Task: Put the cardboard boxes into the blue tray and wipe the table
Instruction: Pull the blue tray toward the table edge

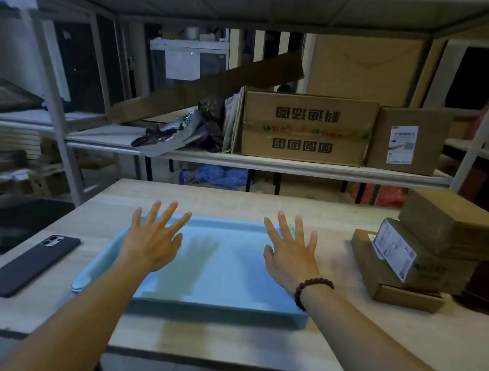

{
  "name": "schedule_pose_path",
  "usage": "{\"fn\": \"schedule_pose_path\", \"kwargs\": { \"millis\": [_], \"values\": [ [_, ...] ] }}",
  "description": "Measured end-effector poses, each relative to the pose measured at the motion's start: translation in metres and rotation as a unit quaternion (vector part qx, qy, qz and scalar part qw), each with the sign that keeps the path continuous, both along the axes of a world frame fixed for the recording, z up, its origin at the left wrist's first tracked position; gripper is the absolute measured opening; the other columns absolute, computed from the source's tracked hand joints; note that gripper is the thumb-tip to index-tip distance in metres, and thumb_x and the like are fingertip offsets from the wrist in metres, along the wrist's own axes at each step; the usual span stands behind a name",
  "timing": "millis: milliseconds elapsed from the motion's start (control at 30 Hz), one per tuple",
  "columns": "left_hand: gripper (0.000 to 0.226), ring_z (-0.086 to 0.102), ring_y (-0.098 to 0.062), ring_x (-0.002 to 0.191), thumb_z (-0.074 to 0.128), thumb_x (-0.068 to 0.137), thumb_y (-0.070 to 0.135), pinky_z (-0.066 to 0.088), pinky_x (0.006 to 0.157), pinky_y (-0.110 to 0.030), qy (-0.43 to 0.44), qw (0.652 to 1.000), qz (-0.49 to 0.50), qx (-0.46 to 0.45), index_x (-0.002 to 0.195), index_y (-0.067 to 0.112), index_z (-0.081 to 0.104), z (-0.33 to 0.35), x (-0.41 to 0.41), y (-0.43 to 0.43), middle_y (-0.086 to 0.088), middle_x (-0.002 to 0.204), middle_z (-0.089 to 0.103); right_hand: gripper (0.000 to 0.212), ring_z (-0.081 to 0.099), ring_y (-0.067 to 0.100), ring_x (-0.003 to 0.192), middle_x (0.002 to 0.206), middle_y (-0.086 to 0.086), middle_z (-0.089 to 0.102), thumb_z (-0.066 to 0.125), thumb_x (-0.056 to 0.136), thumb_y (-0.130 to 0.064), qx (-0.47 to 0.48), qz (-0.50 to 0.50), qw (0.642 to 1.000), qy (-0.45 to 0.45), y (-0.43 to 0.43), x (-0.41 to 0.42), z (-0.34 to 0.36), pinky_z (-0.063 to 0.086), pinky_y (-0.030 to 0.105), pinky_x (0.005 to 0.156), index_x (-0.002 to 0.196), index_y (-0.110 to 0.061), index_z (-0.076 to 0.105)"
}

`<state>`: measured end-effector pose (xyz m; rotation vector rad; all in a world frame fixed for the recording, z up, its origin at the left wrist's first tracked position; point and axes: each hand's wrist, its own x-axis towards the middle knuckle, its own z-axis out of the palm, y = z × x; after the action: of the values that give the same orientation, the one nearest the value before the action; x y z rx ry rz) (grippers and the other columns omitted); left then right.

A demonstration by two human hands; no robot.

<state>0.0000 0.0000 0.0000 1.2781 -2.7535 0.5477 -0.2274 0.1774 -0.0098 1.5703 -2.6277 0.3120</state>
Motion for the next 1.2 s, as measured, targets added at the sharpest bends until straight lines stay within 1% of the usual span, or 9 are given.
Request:
{"fn": "schedule_pose_path", "kwargs": {
  "millis": [100,167,300,367,467,767,900,1067,1200],
  "values": [
    [0.061,0.001,-0.036,0.151,0.017,0.103,0.045,0.014,0.117,-0.055,0.025,0.994,0.108,0.012,0.156,0.035,-0.010,0.000,0.008,-0.016,-0.005,0.167,-0.005,0.066,-0.016,0.043,0.153,0.168,-0.009,-0.021,0.028,0.106,-0.025,0.027,-0.018,0.998,-0.054,-0.009,-0.008,-0.003,0.008,0.065,0.119,0.160,-0.038,-0.008],
    [0.061,0.012,-0.039,0.148,0.020,0.102,0.043,0.021,0.113,-0.055,0.051,0.981,0.182,0.047,0.156,0.034,-0.007,-0.005,0.012,-0.028,-0.009,0.166,0.004,0.074,-0.006,0.043,0.154,0.167,-0.007,-0.022,0.031,0.103,-0.012,0.037,-0.023,0.996,-0.083,-0.013,-0.015,-0.012,0.024,0.056,0.118,0.159,-0.036,-0.010],
    [0.054,0.046,-0.035,0.120,0.028,0.101,0.027,0.037,0.081,-0.043,0.107,0.957,0.224,0.150,0.153,0.029,0.017,-0.012,0.019,-0.039,-0.012,0.142,0.038,0.085,0.018,0.036,0.152,0.169,-0.003,-0.019,0.037,0.096,0.004,0.022,-0.037,0.996,-0.081,-0.013,-0.021,-0.016,0.046,0.032,0.097,0.161,-0.027,-0.008],
    [0.051,0.044,-0.034,0.120,0.031,0.098,0.017,0.039,0.081,-0.043,0.105,0.958,0.223,0.149,0.149,0.024,0.029,-0.014,0.025,-0.043,-0.011,0.135,0.044,0.082,0.041,0.032,0.135,0.169,-0.001,-0.015,0.038,0.094,0.005,0.010,-0.049,0.996,-0.074,-0.011,-0.023,-0.014,0.047,0.031,0.079,0.162,-0.021,-0.001],
    [0.049,0.042,-0.035,0.121,0.036,0.096,0.011,0.043,0.088,-0.043,0.111,0.960,0.221,0.130,0.143,0.020,0.041,-0.018,0.027,-0.044,-0.012,0.130,0.048,0.081,0.054,0.030,0.116,0.170,0.003,-0.007,0.039,0.091,0.009,0.008,-0.057,0.996,-0.061,-0.011,-0.027,-0.015,0.043,0.031,0.069,0.161,-0.017,0.007],
    [0.047,0.044,-0.035,0.115,0.038,0.095,0.011,0.042,0.088,-0.043,0.164,0.966,0.177,0.091,0.142,0.017,0.044,-0.004,-0.003,-0.031,-0.015,0.127,0.050,0.073,0.055,0.031,0.118,0.168,0.006,0.013,0.040,0.092,0.009,-0.003,-0.071,0.997,-0.044,0.010,-0.051,-0.008,0.055,0.041,0.086,0.157,-0.015,0.017],
    [0.048,0.043,-0.036,0.115,0.035,0.095,0.011,0.041,0.088,-0.043,0.181,0.962,0.176,0.103,0.141,0.015,0.043,0.000,-0.018,-0.024,-0.017,0.127,0.050,0.070,0.059,0.030,0.108,0.163,0.004,0.026,0.039,0.091,0.008,-0.016,-0.074,0.997,-0.030,0.016,-0.067,0.002,0.056,0.044,0.083,0.155,-0.016,0.022],
    [0.046,0.041,-0.037,0.118,0.036,0.096,0.013,0.041,0.090,-0.045,0.198,0.957,0.162,0.138,0.141,0.015,0.042,-0.002,-0.053,-0.007,-0.017,0.130,0.049,0.062,0.060,0.032,0.114,0.165,0.007,0.025,0.041,0.097,0.004,0.003,-0.112,0.994,-0.006,0.035,-0.093,0.012,0.049,0.038,0.078,0.155,-0.014,0.025],
    [0.045,0.040,-0.037,0.119,0.035,0.096,0.016,0.041,0.089,-0.045,0.198,0.954,0.160,0.160,0.141,0.016,0.043,-0.005,-0.073,0.006,-0.017,0.129,0.049,0.060,0.056,0.033,0.124,0.164,0.007,0.026,0.039,0.098,0.003,0.024,-0.126,0.992,-0.017,0.049,-0.109,0.012,0.050,0.040,0.092,0.154,-0.013,0.027]
  ]
}}
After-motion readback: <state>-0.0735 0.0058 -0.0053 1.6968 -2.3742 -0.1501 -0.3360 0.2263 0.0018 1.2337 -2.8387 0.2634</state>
